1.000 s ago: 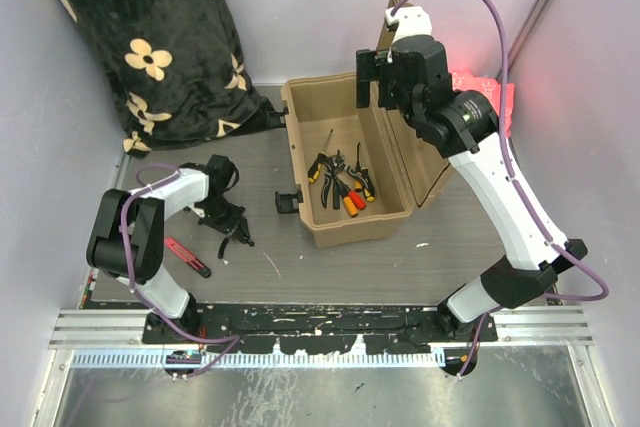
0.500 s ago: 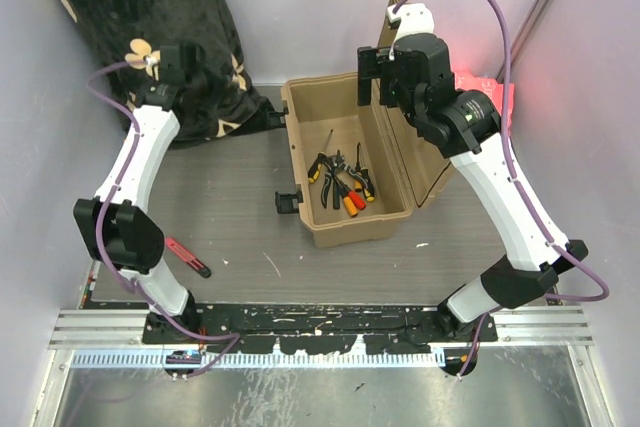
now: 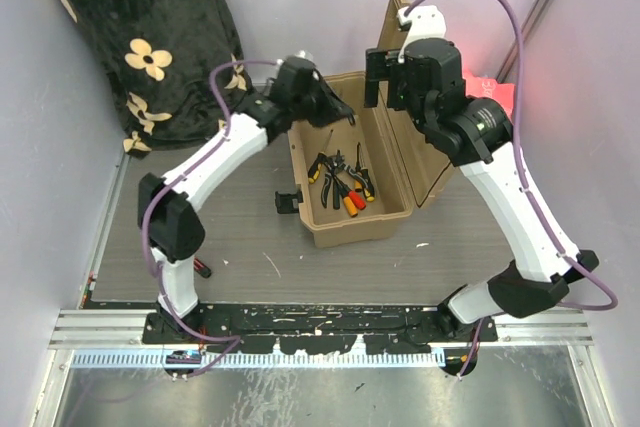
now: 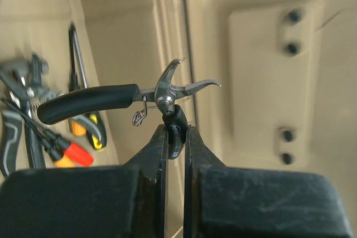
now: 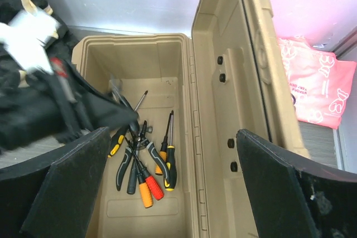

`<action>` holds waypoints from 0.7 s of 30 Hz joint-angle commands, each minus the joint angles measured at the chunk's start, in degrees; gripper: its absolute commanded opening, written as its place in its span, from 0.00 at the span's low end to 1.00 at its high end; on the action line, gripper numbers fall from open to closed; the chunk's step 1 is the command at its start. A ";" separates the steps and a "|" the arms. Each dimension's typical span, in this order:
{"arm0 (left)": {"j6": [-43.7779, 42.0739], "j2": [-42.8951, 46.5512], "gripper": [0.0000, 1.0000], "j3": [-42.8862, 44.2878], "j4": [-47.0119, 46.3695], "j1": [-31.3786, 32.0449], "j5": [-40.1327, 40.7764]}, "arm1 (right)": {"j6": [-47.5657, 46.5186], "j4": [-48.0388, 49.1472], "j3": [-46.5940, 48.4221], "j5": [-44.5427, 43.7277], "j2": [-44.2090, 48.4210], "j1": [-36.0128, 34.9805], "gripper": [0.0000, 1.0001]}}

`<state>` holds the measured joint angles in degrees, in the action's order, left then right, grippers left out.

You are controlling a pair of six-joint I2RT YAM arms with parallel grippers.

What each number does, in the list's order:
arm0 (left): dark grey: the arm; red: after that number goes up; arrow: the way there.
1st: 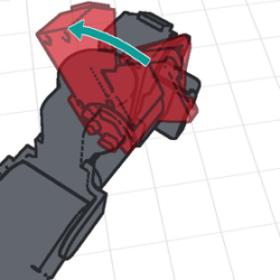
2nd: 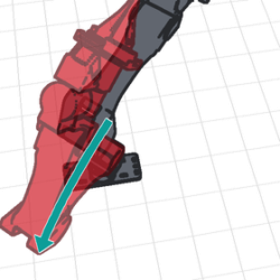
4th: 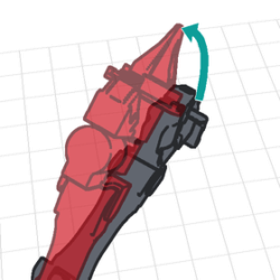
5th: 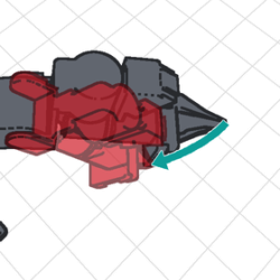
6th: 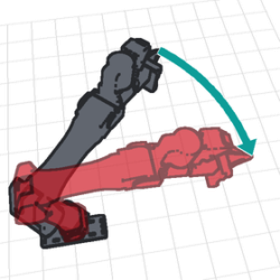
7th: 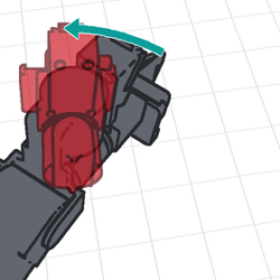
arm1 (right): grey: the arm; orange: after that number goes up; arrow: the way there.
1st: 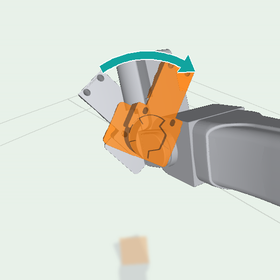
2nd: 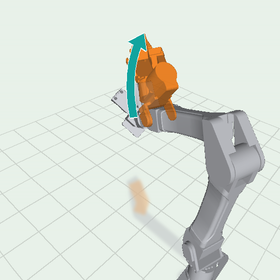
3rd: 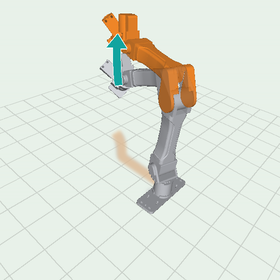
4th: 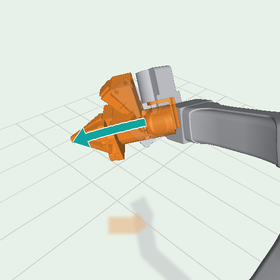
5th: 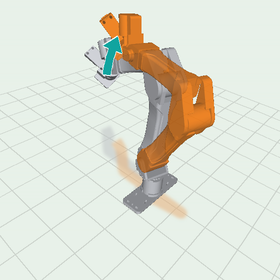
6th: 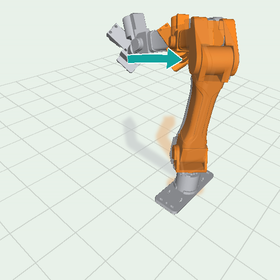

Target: Pack the tool kit

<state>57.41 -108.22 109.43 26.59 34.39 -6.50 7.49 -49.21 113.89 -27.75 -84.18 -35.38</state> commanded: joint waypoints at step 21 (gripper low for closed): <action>5.63 -12.53 0.28 -11.30 -1.74 7.63 -5.10 | -0.31 2.19 -3.41 -4.60 8.16 0.22 1.00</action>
<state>62.72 -121.45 98.35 26.79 41.58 -10.96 7.57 -49.30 110.54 -31.29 -76.51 -35.38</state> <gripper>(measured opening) 0.215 0.999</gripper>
